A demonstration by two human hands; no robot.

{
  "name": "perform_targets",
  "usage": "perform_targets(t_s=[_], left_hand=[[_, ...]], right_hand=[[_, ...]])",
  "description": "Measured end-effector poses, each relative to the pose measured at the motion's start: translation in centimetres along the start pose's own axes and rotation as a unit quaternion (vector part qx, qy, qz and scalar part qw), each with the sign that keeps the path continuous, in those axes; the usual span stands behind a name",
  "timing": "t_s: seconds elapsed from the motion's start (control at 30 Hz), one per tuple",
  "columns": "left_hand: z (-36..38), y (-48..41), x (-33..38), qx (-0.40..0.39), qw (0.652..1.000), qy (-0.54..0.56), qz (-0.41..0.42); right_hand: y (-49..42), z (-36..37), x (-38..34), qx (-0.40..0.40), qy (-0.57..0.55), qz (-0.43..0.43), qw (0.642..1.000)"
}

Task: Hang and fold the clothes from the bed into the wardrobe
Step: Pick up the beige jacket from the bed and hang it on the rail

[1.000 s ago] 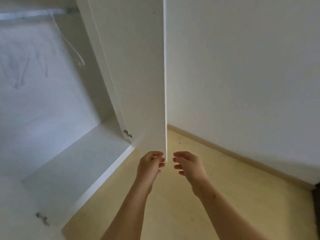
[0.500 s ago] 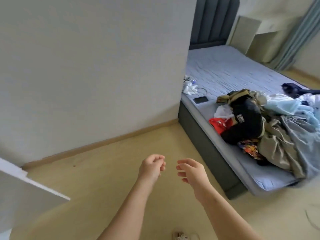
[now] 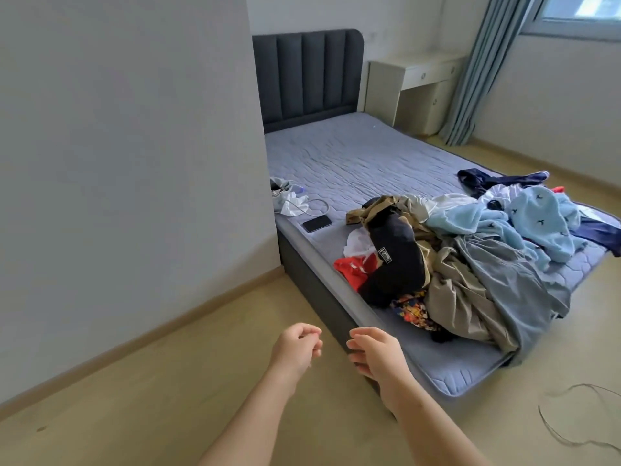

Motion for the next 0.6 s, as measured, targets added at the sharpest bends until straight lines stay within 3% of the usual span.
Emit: perform_targets(t_s=[0.27, 0.6], left_hand=[[9.6, -5.4, 7.8, -0.035, 0.999, -0.003, -0.003], [14.8, -15.2, 12.2, -0.065, 0.996, -0.041, -0.035]], right_hand=[[-8.0, -9.9, -3.7, 0.040, -0.041, 0.017, 0.998], [-17.2, -13.9, -6.5, 0.084, -0.054, 0.051, 0.994]])
Point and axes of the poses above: each hand's wrist, its own y-axis away from the middle knuckle, its own z-axis out of the palm, x = y × z, the point moved 4 cm from there along -y, towards the middle knuckle, and after that the axes turned 10 degrees about -y, right-handed, at the moved point
